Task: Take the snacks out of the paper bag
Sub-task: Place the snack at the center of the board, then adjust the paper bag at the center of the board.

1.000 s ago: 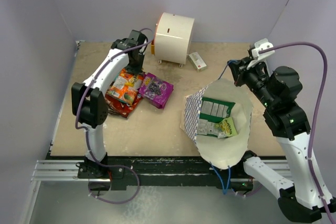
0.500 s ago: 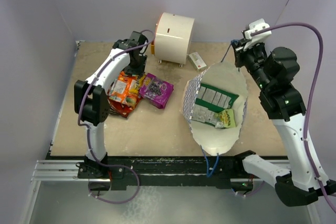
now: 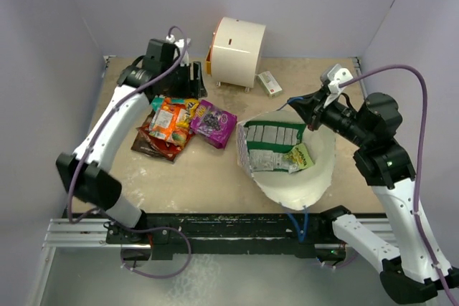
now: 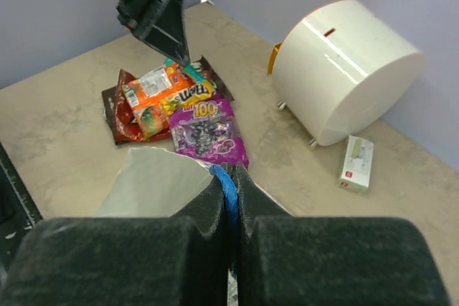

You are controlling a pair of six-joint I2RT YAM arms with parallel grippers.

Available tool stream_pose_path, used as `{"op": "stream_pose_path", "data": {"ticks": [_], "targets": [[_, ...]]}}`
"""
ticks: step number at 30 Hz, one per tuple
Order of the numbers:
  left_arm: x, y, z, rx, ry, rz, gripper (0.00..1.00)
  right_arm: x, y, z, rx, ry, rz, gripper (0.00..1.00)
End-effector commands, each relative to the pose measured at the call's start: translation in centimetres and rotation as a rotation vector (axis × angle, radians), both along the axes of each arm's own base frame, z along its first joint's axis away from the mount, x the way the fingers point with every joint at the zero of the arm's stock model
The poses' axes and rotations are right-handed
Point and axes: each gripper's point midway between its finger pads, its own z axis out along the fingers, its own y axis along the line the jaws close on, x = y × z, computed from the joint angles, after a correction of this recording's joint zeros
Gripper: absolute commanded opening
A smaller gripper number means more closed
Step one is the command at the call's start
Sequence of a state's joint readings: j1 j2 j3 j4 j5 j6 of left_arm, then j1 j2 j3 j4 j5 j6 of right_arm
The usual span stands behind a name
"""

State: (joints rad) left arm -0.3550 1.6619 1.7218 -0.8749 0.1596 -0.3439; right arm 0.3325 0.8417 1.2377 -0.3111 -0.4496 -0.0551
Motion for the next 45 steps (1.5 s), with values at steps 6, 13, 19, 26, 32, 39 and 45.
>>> {"op": "stream_pose_path", "data": {"ticks": [6,13,19,26,32,39,45], "targets": [[-9.9,-7.4,9.7,-0.325,-0.268,-0.226,0.77,-0.5,0.4,0.6,0.075,0.044,0.011,0.0],[-15.0,-11.8,14.0,-0.414,-0.415,-0.346,0.8,1.5,-2.0,2.2,0.079,0.003,-0.166,0.0],[-15.2,-13.3,15.6,-0.436,-0.448,-0.379,0.8,3.8,-9.3,5.7,-0.042,-0.224,-0.56,0.0],[-15.6,-13.1,16.4,-0.432,-0.457,-0.398,0.8,7.8,-10.5,10.5,-0.387,-0.531,-0.646,0.0],[-16.3,-12.4,16.9,-0.434,-0.457,-0.396,0.8,9.6,-9.0,13.1,-0.497,-0.645,-0.597,0.0],[-16.5,-11.8,17.0,-0.414,-0.469,-0.395,0.8,8.6,-10.8,13.5,-0.482,-0.593,-0.679,0.0],[-16.7,-12.2,16.8,-0.422,-0.461,-0.42,0.81,4.7,-7.3,8.0,-0.256,-0.371,-0.428,0.0]]}}
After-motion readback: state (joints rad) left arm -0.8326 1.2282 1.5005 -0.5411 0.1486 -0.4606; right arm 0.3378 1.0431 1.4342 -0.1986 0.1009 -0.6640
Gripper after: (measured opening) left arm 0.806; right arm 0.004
